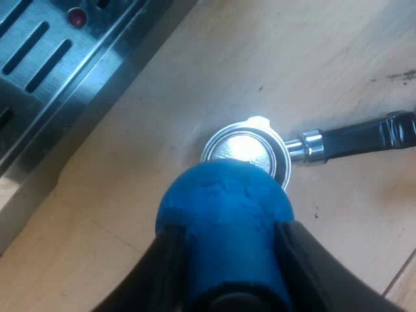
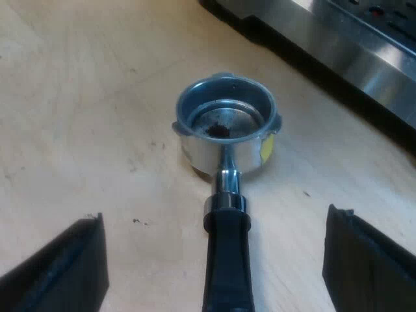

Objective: Grind coffee beans and then tamp

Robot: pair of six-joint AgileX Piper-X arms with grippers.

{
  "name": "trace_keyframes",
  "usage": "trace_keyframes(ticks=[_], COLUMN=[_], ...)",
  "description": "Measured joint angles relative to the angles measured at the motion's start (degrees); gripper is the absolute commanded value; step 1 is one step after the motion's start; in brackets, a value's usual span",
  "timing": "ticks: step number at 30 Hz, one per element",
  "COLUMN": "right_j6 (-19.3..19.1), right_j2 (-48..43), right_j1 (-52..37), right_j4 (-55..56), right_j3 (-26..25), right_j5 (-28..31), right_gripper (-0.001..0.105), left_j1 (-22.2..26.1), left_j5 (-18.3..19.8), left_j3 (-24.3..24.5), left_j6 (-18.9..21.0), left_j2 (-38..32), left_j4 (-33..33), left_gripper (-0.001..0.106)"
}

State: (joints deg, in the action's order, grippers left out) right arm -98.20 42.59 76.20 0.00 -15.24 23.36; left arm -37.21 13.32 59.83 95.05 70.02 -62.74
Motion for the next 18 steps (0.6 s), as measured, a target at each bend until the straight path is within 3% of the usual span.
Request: trace_keyframes(ticks=[9,18], right_j6=[0.0,0.0], right_j2=[0.0,0.0], right_j1=[0.0,0.0], right_j4=[0.0,0.0], right_j3=[0.0,0.0], right_j5=[0.0,0.0], right_gripper=[0.071,0.071], left_j1=[-8.1,-8.2], left_j5=[0.1,-2.8], left_j3=[0.0,0.0], left_j6=[-0.4,0.1], left_j2=[4.3,10.6], left_j4=[3.1,3.3], left_gripper=[0.0,0.0])
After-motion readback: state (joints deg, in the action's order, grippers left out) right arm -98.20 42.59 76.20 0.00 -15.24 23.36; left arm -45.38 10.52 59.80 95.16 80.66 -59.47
